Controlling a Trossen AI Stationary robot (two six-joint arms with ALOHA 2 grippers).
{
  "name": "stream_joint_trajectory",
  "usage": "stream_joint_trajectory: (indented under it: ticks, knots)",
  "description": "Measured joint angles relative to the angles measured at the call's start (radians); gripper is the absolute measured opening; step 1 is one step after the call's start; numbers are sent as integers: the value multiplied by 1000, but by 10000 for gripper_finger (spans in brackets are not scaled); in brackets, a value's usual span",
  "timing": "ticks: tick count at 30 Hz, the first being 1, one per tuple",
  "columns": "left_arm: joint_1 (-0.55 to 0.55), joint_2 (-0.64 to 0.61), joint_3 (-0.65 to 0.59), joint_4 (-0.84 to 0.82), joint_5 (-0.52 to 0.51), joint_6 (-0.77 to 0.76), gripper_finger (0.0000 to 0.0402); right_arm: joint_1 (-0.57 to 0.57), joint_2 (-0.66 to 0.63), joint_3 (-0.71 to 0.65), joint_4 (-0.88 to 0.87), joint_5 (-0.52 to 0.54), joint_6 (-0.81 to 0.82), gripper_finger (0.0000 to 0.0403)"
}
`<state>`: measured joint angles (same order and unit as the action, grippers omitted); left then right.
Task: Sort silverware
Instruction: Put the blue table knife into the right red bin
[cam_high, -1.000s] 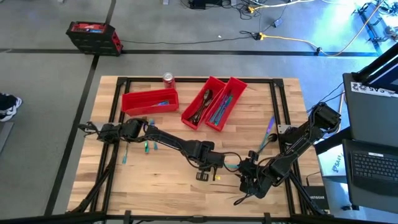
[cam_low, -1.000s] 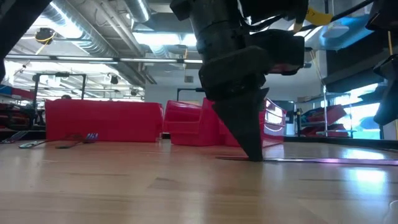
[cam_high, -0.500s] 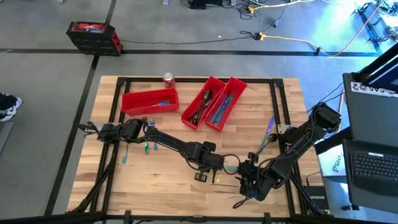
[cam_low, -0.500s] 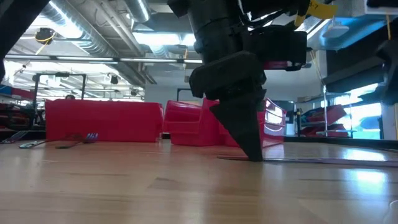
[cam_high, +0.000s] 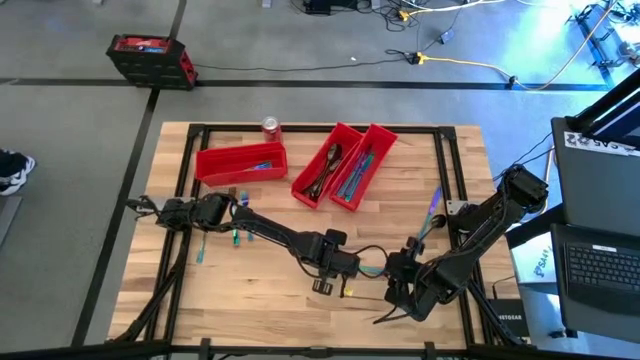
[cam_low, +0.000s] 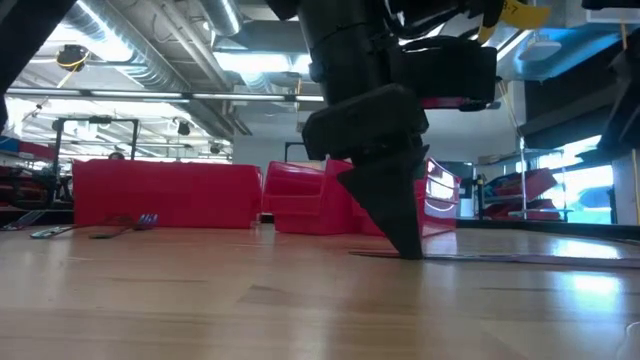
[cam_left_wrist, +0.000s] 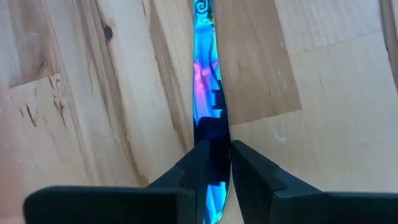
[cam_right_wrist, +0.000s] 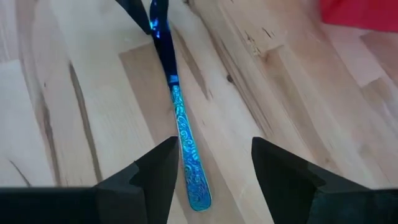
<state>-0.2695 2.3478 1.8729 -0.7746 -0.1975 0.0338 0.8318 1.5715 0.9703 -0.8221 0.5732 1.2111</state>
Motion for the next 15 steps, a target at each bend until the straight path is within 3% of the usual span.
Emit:
stream_joint_trajectory:
  ticks: [7,15]
  knots:
    - [2,-4,30,-53,3,-26,87,0,0,0,10,0,-11,188]
    - [23,-4,43,-66,31,-13,179,0,0,0,10,2,-19,189]
